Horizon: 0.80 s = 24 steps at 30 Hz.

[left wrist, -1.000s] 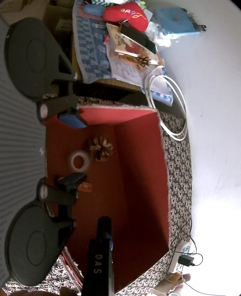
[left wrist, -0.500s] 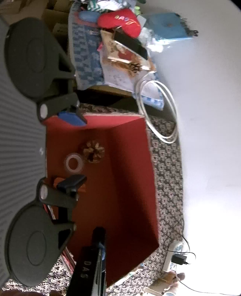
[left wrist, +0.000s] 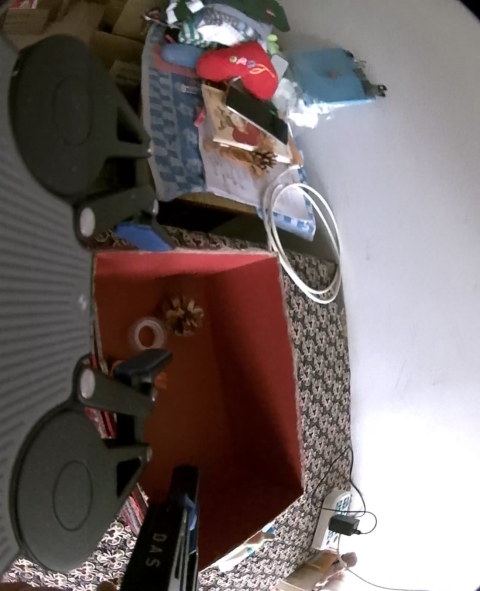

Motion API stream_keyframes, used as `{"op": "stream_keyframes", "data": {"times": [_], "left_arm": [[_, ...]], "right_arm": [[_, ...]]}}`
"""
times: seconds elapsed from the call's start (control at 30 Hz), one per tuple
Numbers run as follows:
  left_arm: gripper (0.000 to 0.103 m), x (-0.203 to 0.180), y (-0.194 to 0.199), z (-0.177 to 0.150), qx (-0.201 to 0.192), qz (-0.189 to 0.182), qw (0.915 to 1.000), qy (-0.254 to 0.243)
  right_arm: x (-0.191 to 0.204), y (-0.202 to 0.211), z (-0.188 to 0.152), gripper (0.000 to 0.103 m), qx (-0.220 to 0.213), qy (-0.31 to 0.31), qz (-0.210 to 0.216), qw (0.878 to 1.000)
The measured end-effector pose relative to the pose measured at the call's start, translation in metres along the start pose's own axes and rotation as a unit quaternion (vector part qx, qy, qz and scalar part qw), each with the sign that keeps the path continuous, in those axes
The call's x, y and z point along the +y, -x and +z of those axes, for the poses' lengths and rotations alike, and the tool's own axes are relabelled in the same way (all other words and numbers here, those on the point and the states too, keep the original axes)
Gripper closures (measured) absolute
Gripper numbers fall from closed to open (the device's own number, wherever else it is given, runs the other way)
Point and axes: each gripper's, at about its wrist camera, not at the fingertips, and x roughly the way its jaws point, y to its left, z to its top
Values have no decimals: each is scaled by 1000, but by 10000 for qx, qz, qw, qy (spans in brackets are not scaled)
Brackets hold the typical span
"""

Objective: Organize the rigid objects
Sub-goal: 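Lift the right gripper up out of the red box, then reach the right gripper toward the black stapler-like device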

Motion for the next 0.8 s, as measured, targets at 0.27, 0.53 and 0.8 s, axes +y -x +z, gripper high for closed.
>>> {"op": "stream_keyframes", "data": {"times": [0.27,0.53,0.8], "left_arm": [[43,-3,17,-3,-16,290,9992,282],[43,-11,30,-12,9,458,9977,491],[44,-3,41,-35,45,619,9956,695]], "right_arm": [[-6,14,1,89,-57,104,310,9994],[-14,31,-6,89,-32,422,562,9975],[-29,40,-17,89,141,371,1063,9935]]}}
